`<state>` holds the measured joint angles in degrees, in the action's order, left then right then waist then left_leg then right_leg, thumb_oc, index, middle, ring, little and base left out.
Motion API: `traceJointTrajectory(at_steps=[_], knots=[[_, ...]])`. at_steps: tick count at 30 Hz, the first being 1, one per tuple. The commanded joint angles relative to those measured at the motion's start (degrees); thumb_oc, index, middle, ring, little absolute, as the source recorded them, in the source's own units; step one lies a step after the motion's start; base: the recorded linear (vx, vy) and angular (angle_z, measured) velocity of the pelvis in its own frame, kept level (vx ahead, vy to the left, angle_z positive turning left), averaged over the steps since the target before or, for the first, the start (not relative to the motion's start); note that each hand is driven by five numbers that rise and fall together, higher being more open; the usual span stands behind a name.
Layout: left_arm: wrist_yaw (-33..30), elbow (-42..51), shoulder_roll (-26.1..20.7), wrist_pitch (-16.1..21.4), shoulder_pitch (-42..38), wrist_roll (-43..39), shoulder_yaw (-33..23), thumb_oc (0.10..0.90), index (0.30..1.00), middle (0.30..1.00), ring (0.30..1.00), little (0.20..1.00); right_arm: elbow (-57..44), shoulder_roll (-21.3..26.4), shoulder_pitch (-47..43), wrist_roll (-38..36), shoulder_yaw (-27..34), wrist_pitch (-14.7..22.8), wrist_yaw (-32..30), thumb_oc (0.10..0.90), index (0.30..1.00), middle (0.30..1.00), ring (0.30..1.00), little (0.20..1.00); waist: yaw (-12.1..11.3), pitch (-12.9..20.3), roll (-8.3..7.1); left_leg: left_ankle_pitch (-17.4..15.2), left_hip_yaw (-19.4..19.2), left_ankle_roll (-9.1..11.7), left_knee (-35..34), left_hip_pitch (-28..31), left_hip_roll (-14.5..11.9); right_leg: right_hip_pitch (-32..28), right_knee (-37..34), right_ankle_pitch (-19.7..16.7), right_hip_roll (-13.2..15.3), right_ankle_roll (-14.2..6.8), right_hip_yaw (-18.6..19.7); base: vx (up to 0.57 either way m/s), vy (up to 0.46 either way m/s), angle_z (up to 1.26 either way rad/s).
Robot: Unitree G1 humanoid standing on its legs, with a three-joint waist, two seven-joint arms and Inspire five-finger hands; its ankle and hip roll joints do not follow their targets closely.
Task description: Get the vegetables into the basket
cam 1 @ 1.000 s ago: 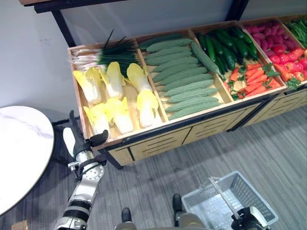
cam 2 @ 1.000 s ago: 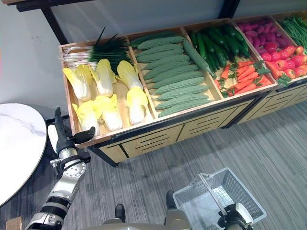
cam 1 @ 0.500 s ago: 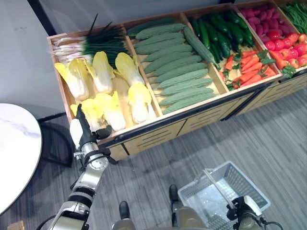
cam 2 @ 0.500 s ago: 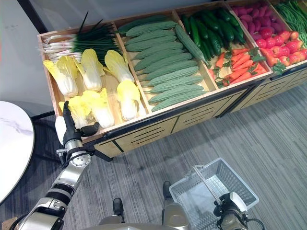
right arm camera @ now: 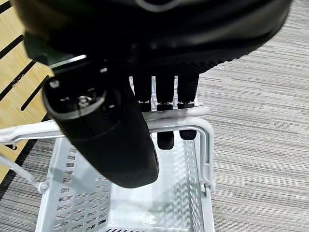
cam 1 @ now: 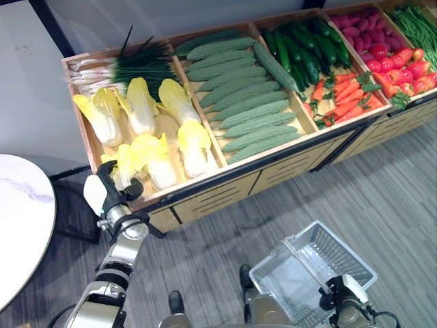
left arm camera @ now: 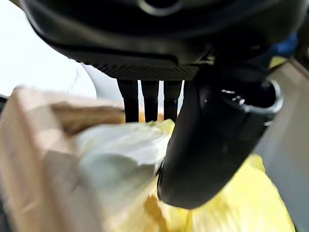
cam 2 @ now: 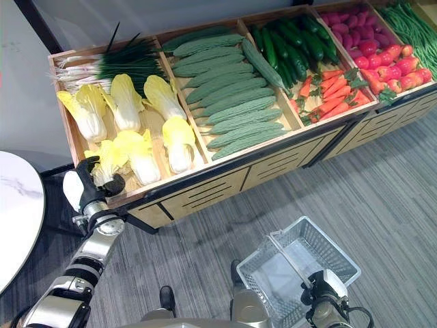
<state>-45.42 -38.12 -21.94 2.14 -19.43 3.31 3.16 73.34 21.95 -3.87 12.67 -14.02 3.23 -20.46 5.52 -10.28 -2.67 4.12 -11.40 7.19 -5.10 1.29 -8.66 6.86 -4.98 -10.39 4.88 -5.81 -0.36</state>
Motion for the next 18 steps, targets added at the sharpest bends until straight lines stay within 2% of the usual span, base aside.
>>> traceJointTrajectory(at_steps=[1,8,13,18], knots=[[-1.9,-0.7,-1.9,1.5,-3.1,0.0,0.4,0.4,0.3,0.3,0.3,0.3,0.6,1.0,-0.3,1.1,-1.9,-0.5,-2.3,0.4,0.3,0.3,0.3,0.3,-0.2,2.4,-2.57,-2.7,3.5,-0.4,0.1,-0.2,0.0,-1.4,0.2,3.0,4.2,-5.1,-0.2,0.0,0.0,0.0],[-3.8,9.2,-2.6,2.6,-2.1,-0.7,-3.9,0.4,0.3,0.3,0.3,0.3,-0.1,1.4,0.6,1.2,-1.0,-0.8,-1.7,0.4,0.3,0.3,0.3,0.3,-0.4,2.9,-2.6,-2.9,3.6,-0.3,0.1,0.4,0.0,-2.2,0.1,3.1,4.2,-5.1,-0.5,0.0,0.0,0.0],[-4.7,12.6,-3.1,2.4,-2.3,0.8,-5.2,0.4,0.3,0.3,0.3,0.3,-0.3,1.2,1.0,1.2,-1.0,-0.6,-1.1,0.4,0.3,0.3,0.3,0.3,-0.5,3.1,-2.66,-2.8,3.4,-0.2,0.1,0.4,-0.1,-2.3,0.0,2.9,4.3,-5.2,-0.7,0.0,0.0,0.0],[-5.6,18.9,-3.0,4.0,-2.3,2.2,-6.2,0.4,0.3,0.3,0.3,0.3,-0.8,0.9,1.5,1.3,-1.4,-0.1,-0.8,0.4,0.3,0.3,0.3,0.3,-0.4,3.5,-2.77,-3.0,3.4,-0.2,0.1,0.6,-0.1,-2.6,0.0,3.0,4.3,-5.3,-0.8,0.0,0.0,0.0]])
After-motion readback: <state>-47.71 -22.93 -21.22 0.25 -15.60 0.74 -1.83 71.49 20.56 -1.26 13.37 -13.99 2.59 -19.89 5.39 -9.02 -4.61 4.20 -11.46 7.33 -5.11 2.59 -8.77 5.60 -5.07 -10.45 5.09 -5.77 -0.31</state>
